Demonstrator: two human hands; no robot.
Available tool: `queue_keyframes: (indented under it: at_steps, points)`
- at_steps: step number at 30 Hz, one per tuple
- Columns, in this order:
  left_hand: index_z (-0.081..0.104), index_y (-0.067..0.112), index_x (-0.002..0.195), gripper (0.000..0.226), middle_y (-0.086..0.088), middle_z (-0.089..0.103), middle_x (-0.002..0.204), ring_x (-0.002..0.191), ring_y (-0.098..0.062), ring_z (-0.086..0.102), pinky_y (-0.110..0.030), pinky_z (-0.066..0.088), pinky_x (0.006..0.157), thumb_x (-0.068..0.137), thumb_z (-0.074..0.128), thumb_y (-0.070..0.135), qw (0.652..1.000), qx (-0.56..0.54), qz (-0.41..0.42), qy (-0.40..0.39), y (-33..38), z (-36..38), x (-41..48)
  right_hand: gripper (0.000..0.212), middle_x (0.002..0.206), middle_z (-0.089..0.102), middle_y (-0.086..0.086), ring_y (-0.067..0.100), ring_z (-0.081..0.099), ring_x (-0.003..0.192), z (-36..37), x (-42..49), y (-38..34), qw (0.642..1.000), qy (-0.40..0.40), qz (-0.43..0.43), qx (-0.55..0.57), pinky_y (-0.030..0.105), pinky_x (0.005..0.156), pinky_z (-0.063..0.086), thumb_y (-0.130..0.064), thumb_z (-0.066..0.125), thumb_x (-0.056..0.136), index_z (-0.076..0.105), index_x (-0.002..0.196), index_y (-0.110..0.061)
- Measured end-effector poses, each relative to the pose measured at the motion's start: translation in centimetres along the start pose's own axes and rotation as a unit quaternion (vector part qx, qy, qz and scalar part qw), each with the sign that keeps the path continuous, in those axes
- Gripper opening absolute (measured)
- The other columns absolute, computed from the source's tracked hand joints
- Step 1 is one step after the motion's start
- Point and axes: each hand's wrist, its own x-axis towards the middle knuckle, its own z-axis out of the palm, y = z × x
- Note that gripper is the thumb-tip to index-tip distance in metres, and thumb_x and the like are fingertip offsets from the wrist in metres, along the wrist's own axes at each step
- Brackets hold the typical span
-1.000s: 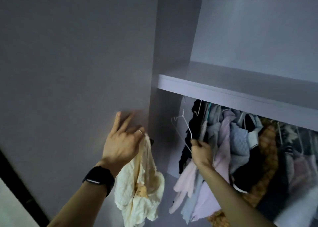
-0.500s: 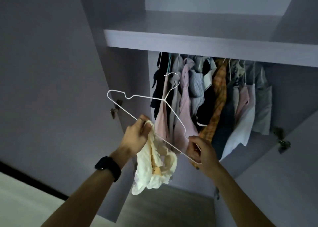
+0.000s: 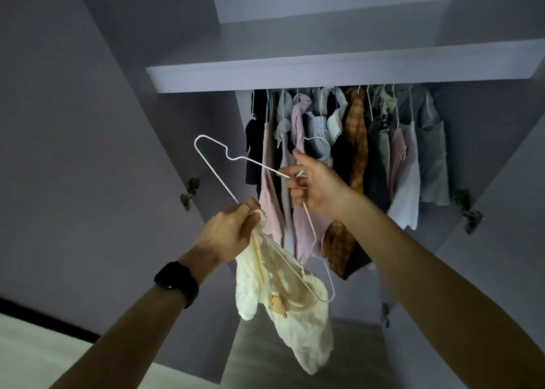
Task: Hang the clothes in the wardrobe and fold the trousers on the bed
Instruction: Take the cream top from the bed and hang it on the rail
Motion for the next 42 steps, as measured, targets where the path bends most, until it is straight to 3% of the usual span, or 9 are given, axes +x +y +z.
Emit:
queue_keyframes:
  at_steps: [2,4,7,11,19,24,30,39,42]
  points:
    - [0.060,0.021,0.110,0.010,0.022,0.054,0.103,0.089,-0.016,0.063,-0.029,0.048,0.076,0.102,0.055,0.020,0.999,-0.029,-0.003,0.033,0.0,-0.2,0.4,0.051,0.049,0.038,-0.009,0.006,0.030,0.040,-0.2,0.6,-0.3,0.994,0.061,-0.027,-0.084,0.020,0.040,0.023,-0.050,0.044,0.103,0.072,0.086,-0.011]
    - [0.065,0.017,0.104,0.007,0.022,0.050,0.117,0.092,-0.007,0.060,-0.031,0.051,0.083,0.100,0.059,0.018,0.996,-0.065,-0.024,0.064,0.0,-0.3,0.7,0.048,0.046,0.050,-0.012,0.009,0.042,0.045,-1.2,0.5,0.4,0.964,0.187,-0.091,-0.167,0.025,0.047,0.031,-0.049,0.048,0.101,0.073,0.073,-0.019]
    - [0.058,0.037,0.093,0.012,0.017,0.062,0.097,0.085,-0.010,0.064,-0.040,0.055,0.082,0.101,0.057,0.029,0.989,-0.105,-0.086,0.063,0.6,-1.0,1.3,0.044,0.046,0.052,-0.012,0.013,0.046,0.051,-3.7,-0.5,3.0,0.936,0.321,-0.142,-0.025,0.030,0.056,0.034,-0.041,0.066,0.092,0.062,0.052,-0.020]
    - [0.062,0.028,0.097,0.010,0.008,0.071,0.085,0.085,-0.014,0.068,-0.041,0.056,0.083,0.101,0.056,0.035,0.982,-0.122,-0.132,0.060,1.4,-3.2,2.7,0.020,0.048,0.040,-0.008,0.006,0.033,0.036,-4.4,-2.1,4.2,0.908,0.298,-0.148,0.255,0.021,0.038,0.027,-0.019,0.067,0.087,0.062,0.068,-0.016]
    - [0.063,0.030,0.092,0.010,0.012,0.067,0.078,0.063,-0.003,0.062,-0.015,0.048,0.051,0.099,0.060,0.037,0.976,-0.148,-0.120,0.109,3.0,-8.3,4.7,0.025,0.046,0.040,-0.009,0.006,0.028,0.037,1.0,-1.8,1.6,0.892,0.229,-0.243,0.305,0.019,0.037,0.019,-0.010,0.058,0.087,0.057,0.062,-0.014]
    - [0.064,0.033,0.086,0.011,0.013,0.068,0.079,0.076,-0.004,0.062,-0.020,0.050,0.071,0.097,0.063,0.034,0.967,-0.181,-0.081,0.160,3.1,-12.2,5.3,0.025,0.041,0.038,-0.007,0.009,0.033,0.041,3.4,1.6,2.5,0.897,0.228,-0.338,0.172,0.020,0.044,0.030,-0.022,0.060,0.062,0.048,0.040,-0.020]
    - [0.067,0.032,0.089,0.010,0.018,0.070,0.080,0.077,-0.006,0.066,-0.025,0.052,0.073,0.096,0.062,0.038,0.946,-0.170,-0.104,0.257,-0.1,-17.6,4.7,0.023,0.038,0.045,-0.012,0.002,0.037,0.041,0.1,4.4,5.3,0.909,0.251,-0.319,-0.098,0.026,0.050,0.037,-0.029,0.059,0.070,0.061,0.048,-0.024]
    - [0.065,0.039,0.086,0.012,0.014,0.070,0.082,0.082,0.007,0.061,-0.003,0.040,0.061,0.098,0.062,0.040,0.971,-0.016,-0.174,0.164,-3.2,-17.5,2.7,0.040,0.049,0.018,-0.005,0.007,0.026,0.042,2.3,4.6,-3.4,0.816,0.177,-0.409,-0.368,0.017,0.042,0.024,-0.032,0.061,0.067,0.036,0.051,-0.005]
    - [0.065,0.039,0.088,0.011,0.017,0.069,0.082,0.080,0.008,0.060,-0.003,0.040,0.061,0.098,0.061,0.041,0.977,0.012,-0.155,0.145,-3.2,-17.5,3.1,0.044,0.044,0.033,0.000,0.013,0.043,0.056,4.5,4.7,-5.3,0.758,0.122,-0.391,-0.508,0.032,0.068,0.037,-0.031,0.063,0.075,0.039,0.049,-0.005]
